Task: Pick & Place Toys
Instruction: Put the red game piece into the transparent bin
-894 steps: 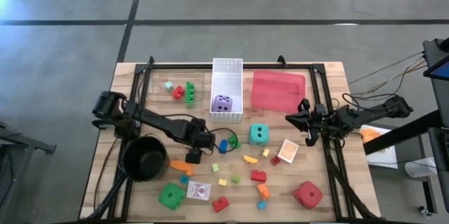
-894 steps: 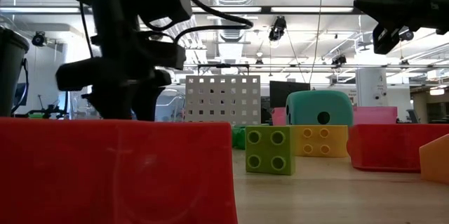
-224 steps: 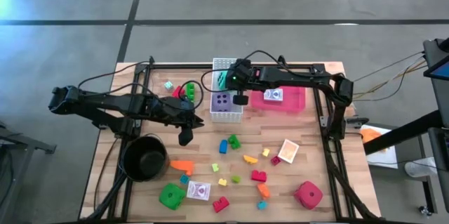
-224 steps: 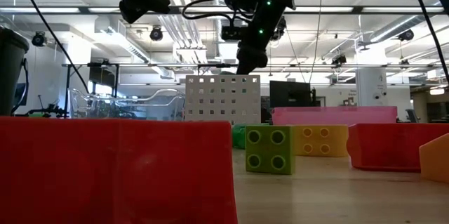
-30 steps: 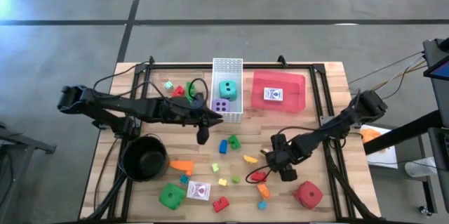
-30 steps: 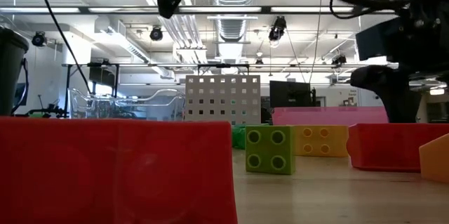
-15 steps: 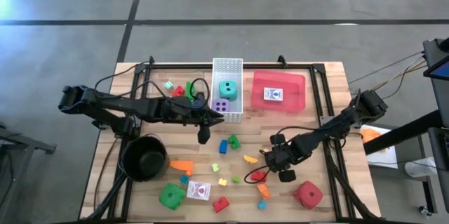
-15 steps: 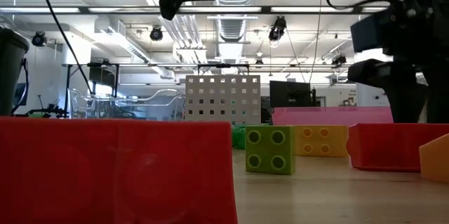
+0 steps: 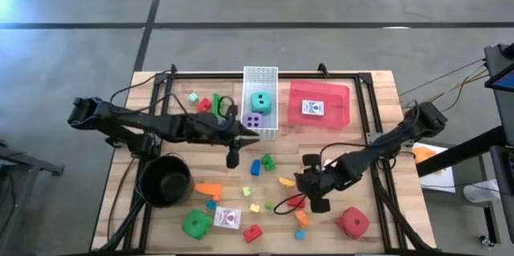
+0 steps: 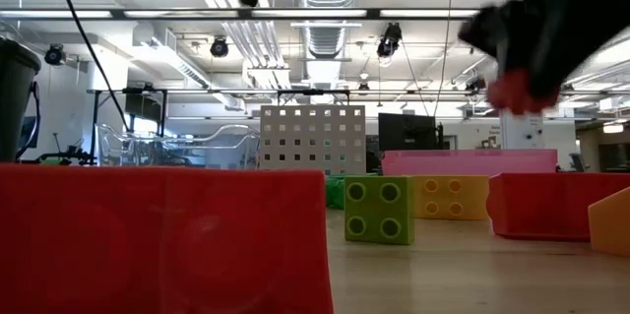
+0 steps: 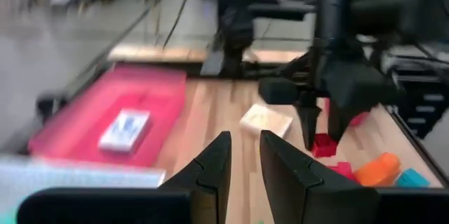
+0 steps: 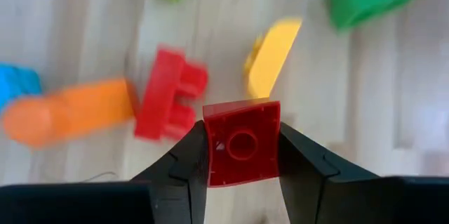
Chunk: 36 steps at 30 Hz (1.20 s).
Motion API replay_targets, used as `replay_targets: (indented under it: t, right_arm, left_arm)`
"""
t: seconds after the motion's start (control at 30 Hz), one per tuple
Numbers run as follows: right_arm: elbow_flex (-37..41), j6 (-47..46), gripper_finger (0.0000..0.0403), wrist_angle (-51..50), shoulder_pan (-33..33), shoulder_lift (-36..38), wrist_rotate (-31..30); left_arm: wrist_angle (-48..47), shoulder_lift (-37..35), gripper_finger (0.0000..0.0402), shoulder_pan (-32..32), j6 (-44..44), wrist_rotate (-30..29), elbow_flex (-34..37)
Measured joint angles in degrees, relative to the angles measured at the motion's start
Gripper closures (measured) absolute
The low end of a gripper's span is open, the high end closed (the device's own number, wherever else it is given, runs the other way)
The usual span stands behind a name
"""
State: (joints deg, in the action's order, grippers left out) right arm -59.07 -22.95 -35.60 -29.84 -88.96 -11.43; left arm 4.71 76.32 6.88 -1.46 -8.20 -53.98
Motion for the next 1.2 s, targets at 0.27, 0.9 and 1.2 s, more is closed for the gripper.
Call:
replay_targets:
  t: [0.27,0.9,1.2]
  right_arm:
    - [-6.6,-4.9,0.0284,-0.3,-2.0,4.9,-10.8]
    - [-13.3,-6.9,0.0284,0.2,-2.6,8.2,-17.3]
    - [-14.7,-6.0,0.0284,2.2,-1.8,8.2,-18.7]
  left_arm:
    - [8.8,5.6,0.0321,7.1,21.6,0.1,0.0]
    - [28.6,18.2,0.0245,10.6,40.1,-10.0,-2.8]
    - [29.2,18.4,0.0105,11.1,40.6,-4.0,-3.0]
